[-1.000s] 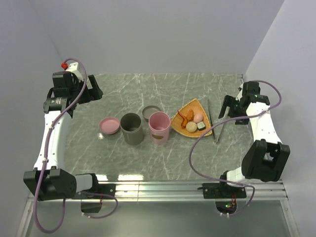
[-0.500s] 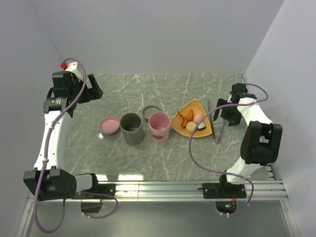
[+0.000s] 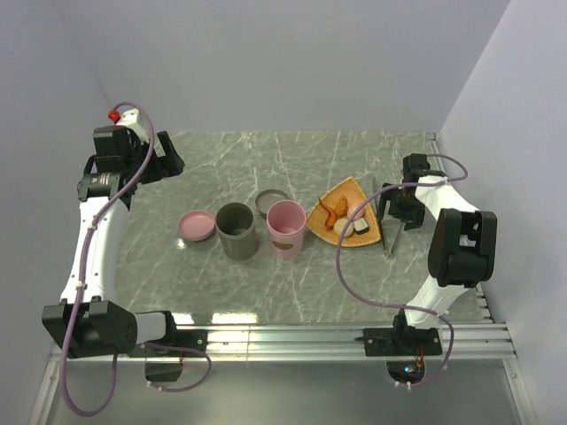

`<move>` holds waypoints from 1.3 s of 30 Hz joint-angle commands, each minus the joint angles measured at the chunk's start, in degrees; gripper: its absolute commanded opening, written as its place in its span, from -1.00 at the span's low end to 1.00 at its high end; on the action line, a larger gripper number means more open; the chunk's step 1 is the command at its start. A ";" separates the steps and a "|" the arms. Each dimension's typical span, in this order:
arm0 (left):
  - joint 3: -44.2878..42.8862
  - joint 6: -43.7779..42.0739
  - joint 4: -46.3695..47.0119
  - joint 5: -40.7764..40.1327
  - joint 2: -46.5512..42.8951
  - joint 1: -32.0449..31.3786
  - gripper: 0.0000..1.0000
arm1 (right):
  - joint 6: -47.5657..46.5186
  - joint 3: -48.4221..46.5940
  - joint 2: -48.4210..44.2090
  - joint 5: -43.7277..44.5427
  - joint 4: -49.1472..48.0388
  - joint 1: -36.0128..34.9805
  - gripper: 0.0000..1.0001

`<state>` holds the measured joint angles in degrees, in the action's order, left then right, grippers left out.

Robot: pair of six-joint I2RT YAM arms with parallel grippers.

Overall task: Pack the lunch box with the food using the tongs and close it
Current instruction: Pick up the clamp at the center of the board.

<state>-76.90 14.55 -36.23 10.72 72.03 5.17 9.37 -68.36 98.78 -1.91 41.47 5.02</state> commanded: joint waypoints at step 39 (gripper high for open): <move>-2.20 0.57 1.95 1.06 0.48 -0.16 0.99 | -8.66 0.78 5.73 0.51 -6.25 0.96 0.18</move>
<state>-76.90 14.72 -36.23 10.72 73.01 5.17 3.25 -67.90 105.89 -0.47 34.63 5.28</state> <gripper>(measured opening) 0.994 0.595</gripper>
